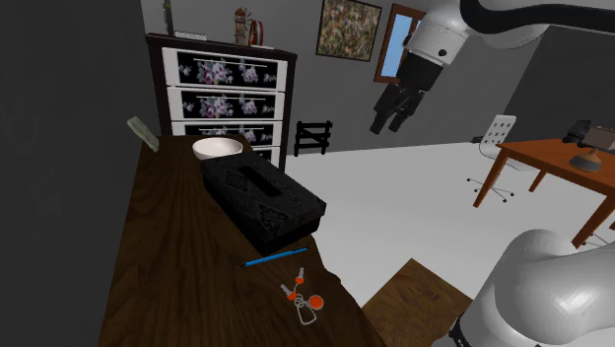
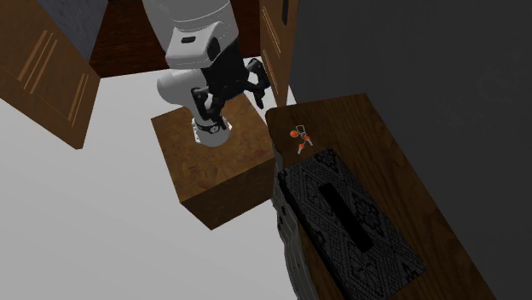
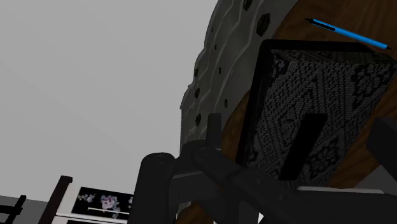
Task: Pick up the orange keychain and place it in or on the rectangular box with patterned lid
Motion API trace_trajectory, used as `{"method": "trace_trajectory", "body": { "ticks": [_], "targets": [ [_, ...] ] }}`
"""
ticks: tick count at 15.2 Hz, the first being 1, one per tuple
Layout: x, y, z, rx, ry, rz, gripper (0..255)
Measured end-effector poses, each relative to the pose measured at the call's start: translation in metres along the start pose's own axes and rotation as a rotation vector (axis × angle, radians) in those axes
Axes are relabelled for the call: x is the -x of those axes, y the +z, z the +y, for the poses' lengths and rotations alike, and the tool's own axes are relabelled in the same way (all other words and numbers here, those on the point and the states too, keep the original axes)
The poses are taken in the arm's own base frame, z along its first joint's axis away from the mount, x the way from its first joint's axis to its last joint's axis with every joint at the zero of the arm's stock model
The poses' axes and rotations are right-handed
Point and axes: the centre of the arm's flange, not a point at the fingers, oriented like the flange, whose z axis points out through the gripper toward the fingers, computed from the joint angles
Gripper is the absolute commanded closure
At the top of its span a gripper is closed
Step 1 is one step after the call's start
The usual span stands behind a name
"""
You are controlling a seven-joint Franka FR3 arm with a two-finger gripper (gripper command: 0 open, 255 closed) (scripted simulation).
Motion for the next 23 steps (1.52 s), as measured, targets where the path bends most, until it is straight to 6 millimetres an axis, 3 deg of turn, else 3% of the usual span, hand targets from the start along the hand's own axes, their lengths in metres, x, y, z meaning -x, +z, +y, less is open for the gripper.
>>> {"method": "trace_trajectory", "body": {
  "ticks": [2, 5, 23],
  "targets": [
    [0.0, 0.006, -0.004, 0.003, 0.0, -0.005, 0],
    [-0.001, 0.028, -0.03, 0.016, -0.003, -0.032, 0],
    [0.021, 0.214, -0.191, 0.111, -0.018, -0.222, 0]
  ]
}}
